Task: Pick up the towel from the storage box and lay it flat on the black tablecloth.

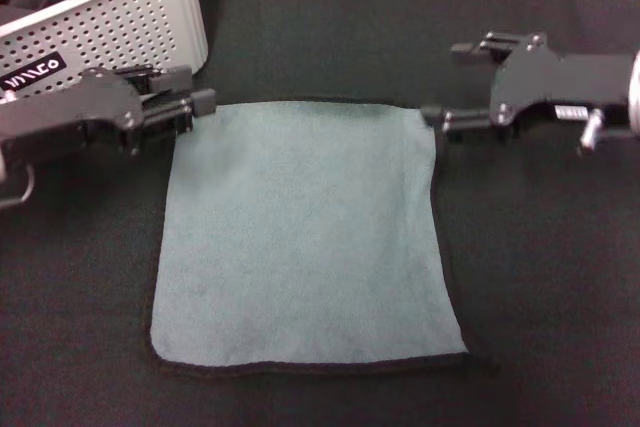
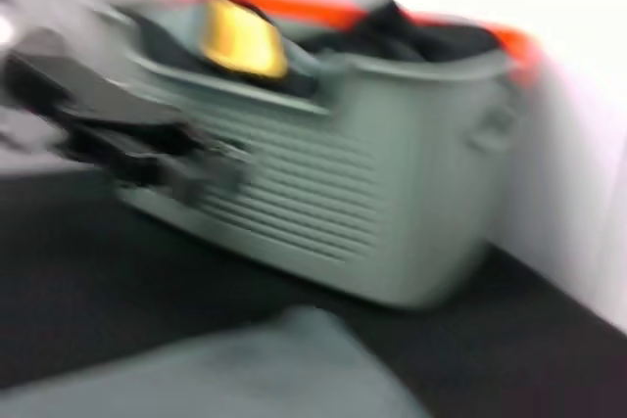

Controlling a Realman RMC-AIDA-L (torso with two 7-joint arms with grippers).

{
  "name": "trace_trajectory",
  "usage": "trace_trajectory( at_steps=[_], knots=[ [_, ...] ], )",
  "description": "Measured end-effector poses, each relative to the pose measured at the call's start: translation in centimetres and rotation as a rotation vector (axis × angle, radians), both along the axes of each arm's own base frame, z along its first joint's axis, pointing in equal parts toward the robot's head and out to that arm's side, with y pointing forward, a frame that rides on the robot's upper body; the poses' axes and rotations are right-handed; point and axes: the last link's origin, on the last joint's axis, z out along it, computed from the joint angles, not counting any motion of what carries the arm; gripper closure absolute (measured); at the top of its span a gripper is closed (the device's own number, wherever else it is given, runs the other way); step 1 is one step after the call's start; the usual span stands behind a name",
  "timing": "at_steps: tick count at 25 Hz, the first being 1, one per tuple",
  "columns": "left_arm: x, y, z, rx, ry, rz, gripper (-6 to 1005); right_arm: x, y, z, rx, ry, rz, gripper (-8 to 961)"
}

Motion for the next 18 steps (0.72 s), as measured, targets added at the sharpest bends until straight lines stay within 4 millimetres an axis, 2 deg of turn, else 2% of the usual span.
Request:
trace_trajectory(
  at_steps=[5, 10, 18],
  knots=[
    [1.3, -4.0, 0.6, 0.043, -0.046, -0.337, 507, -1.5, -4.9, -0.2, -0.139, 0.115, 0.106, 120],
    [2.2, -6.0, 1.0, -0.015, -0.099, -0.466, 503, -3.3, -8.6, 0.0, -0.235, 0.224, 0.214, 118],
    [2.6, -6.1, 1.4, -0.129, -0.098, -0.528, 500, -3.9, -9.5, -0.4, -0.301, 0.263, 0.240, 115]
  ],
)
